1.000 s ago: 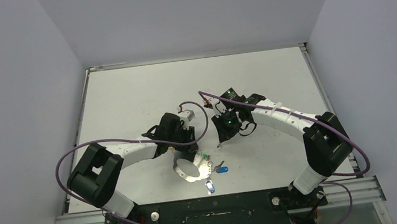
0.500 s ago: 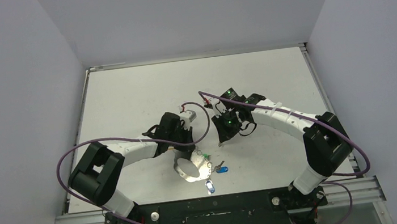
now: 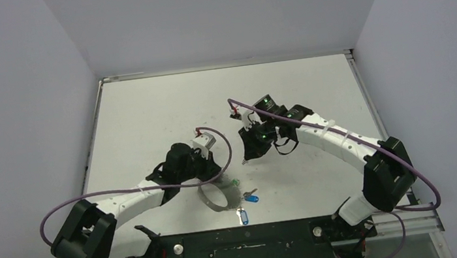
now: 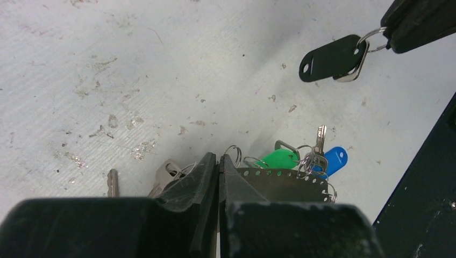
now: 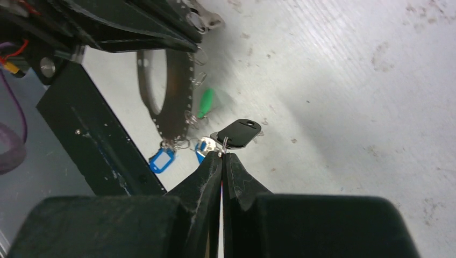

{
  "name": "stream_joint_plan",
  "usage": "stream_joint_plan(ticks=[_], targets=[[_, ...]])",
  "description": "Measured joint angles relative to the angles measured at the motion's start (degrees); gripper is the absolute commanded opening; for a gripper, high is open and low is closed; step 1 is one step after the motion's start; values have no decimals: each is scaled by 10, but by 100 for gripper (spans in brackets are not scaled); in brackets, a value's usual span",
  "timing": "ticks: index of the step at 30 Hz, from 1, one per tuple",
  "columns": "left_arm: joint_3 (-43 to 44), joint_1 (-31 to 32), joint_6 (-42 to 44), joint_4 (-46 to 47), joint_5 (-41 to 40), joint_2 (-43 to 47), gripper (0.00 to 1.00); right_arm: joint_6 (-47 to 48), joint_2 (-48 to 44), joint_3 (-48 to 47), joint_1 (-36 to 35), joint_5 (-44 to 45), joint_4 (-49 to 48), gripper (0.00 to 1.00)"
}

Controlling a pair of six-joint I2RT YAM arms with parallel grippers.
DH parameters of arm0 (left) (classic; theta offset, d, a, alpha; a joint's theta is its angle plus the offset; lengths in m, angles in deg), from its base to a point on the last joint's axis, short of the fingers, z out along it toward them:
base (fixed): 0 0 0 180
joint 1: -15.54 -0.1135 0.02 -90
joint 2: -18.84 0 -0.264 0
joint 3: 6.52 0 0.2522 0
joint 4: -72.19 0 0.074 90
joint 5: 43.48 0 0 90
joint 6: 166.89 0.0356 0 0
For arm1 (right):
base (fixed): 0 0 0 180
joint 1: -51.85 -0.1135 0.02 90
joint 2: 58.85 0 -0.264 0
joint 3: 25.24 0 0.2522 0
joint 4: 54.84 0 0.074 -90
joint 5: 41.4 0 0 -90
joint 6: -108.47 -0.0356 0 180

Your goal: Put the keys on the keyring

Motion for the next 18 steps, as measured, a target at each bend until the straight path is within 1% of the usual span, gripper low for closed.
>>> stream_joint_plan(ticks=[10,18], targets=[[-64,18,38,47,-1,107,0,10,-8,-21,-98,-29,-15,0],[-80,35,67,52,-3,152,0,11,8,-31,-103,-34,-21,0]])
